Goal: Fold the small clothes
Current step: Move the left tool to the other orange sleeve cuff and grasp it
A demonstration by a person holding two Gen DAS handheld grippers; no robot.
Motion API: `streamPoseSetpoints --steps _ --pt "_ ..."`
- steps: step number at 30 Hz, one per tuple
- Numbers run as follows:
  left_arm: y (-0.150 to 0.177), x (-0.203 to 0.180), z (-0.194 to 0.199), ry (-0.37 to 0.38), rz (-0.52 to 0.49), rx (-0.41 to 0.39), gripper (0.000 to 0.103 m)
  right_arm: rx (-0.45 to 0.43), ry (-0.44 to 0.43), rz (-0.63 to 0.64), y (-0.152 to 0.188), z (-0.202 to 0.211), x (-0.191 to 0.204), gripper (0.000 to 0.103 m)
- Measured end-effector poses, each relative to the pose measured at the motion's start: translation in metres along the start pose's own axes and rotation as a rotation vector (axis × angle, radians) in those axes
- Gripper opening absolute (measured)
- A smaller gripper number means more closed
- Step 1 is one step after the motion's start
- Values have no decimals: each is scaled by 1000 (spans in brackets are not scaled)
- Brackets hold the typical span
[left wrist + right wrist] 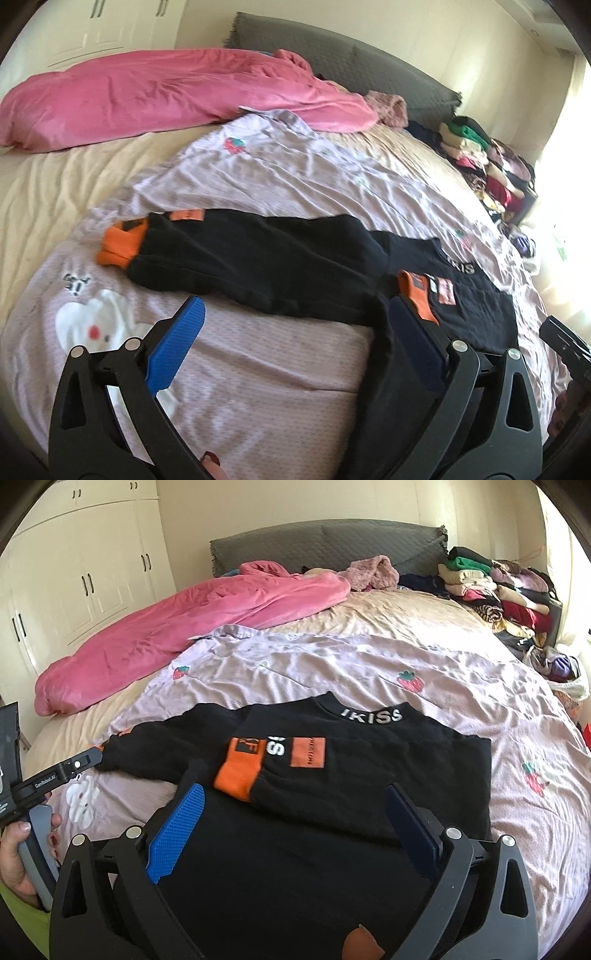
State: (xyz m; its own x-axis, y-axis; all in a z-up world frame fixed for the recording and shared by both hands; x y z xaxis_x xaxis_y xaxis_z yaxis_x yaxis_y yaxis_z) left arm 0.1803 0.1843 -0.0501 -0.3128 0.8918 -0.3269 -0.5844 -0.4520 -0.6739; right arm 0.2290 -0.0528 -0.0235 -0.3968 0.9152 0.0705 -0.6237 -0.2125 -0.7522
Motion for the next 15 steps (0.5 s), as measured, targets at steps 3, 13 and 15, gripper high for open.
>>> streamPoseSetpoints --steps 3,13,15 --pt "-5 13 3 -11 20 -11 93 4 -13 1 -7 -4 11 97" --pt "-17 50 9 -87 58 -53 93 21 -65 34 -28 -19 55 97" --pt "-18 57 8 -95 66 -54 93 22 -76 39 -32 -22 63 97"
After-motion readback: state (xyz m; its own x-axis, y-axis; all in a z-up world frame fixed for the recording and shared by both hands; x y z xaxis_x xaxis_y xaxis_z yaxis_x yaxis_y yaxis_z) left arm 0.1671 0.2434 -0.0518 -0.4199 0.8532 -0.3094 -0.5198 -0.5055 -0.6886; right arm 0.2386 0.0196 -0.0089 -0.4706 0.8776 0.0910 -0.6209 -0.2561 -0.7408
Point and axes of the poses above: each gripper's, at about its wrist camera, not at the fingertips, and z roughly against the way its jaws point, x to its left, y to its underside, the point moved 9 cm from there along -z, roughly the way its jaws point, and after that the axes turned 4 degrees about z, right-handed, at the moved point
